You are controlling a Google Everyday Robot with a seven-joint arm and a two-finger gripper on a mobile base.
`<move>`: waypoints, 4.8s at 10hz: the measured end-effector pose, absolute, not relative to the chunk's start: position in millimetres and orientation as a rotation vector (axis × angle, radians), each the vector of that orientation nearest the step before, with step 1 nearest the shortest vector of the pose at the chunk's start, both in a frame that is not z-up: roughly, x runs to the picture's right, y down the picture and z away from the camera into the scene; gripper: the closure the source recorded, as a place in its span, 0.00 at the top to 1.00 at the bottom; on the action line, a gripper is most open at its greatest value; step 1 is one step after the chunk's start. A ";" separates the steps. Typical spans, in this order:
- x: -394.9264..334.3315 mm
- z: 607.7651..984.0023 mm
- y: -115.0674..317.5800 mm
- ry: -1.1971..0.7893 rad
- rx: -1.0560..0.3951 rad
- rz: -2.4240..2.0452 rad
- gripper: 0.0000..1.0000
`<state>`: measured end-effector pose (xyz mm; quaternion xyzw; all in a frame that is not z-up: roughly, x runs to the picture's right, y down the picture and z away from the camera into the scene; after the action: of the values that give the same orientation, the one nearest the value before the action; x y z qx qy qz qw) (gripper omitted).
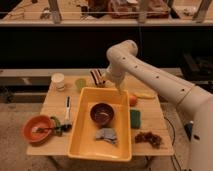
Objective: Place grapes in plastic cup
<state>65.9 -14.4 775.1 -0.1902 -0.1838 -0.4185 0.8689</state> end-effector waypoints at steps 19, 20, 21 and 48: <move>259.0 732.2 193.1 -0.073 -0.483 -0.154 0.75; 259.4 745.5 196.9 -0.034 -0.486 -0.112 0.75; 259.3 752.6 197.4 -0.009 -0.479 -0.090 0.75; 286.1 773.2 238.6 -0.082 -0.710 0.068 0.75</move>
<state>286.1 238.6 773.2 -0.3475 -0.0400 0.0335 0.9362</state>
